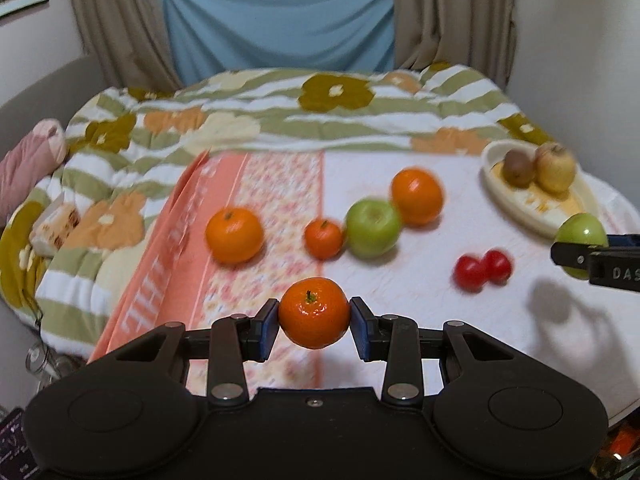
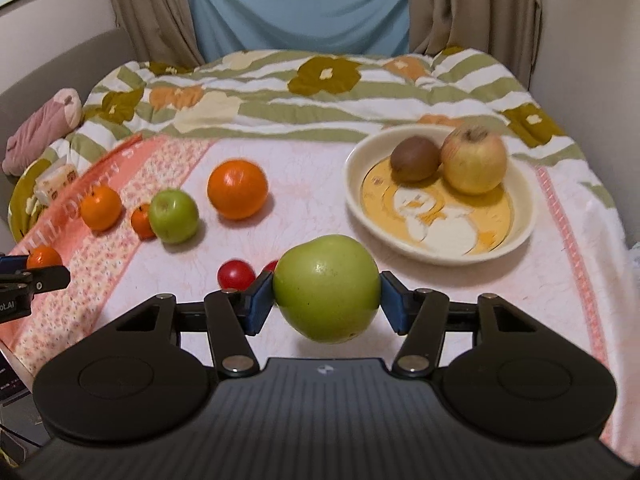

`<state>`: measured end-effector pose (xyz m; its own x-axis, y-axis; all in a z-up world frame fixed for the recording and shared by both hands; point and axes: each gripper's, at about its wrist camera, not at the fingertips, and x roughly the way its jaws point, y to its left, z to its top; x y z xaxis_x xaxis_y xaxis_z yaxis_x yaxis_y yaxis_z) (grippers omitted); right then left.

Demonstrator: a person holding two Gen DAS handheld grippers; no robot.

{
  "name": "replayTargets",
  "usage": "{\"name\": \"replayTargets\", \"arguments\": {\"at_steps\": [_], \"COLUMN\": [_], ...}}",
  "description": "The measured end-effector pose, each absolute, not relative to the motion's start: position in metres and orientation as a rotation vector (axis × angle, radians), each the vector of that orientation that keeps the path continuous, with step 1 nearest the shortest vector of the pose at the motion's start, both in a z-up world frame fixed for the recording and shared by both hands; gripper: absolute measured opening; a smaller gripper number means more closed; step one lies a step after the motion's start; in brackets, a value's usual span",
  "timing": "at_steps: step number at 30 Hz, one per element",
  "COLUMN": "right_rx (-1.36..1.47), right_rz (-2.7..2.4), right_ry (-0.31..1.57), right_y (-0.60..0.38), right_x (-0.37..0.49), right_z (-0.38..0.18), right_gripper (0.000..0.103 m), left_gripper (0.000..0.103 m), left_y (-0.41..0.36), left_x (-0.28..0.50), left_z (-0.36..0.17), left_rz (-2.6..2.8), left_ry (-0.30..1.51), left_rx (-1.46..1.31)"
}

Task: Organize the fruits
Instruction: 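Carry the tangerine and green apple to the duck bowl with both tools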

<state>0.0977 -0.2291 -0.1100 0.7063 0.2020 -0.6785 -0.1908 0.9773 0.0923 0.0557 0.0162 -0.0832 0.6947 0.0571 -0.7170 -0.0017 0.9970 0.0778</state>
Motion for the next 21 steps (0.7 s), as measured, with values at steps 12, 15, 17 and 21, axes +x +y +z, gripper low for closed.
{"name": "replayTargets", "arguments": {"at_steps": [12,15,17,21], "right_rx": [0.043,0.042,0.042,0.029], "right_rz": [0.159,0.149,0.143,0.140], "right_ry": [0.689,0.680,0.675,0.675], "right_y": [-0.295,-0.314,-0.327,-0.351], "right_x": [0.105,0.114,0.122,0.141], "right_z": [-0.058,-0.051,-0.048,-0.048], "right_gripper": [0.071,0.071,0.071,0.071], "left_gripper": [0.041,0.041,0.041,0.041], "left_y": [-0.055,-0.077,-0.092,-0.119], "left_x": [0.082,0.095,0.105,0.127], "left_z": [-0.027,-0.021,-0.019,-0.019], "left_rz": [-0.092,-0.124,-0.148,-0.181], "left_ry": [0.697,0.681,0.673,0.665], "left_rx": [0.093,0.097,0.097,0.107]}}
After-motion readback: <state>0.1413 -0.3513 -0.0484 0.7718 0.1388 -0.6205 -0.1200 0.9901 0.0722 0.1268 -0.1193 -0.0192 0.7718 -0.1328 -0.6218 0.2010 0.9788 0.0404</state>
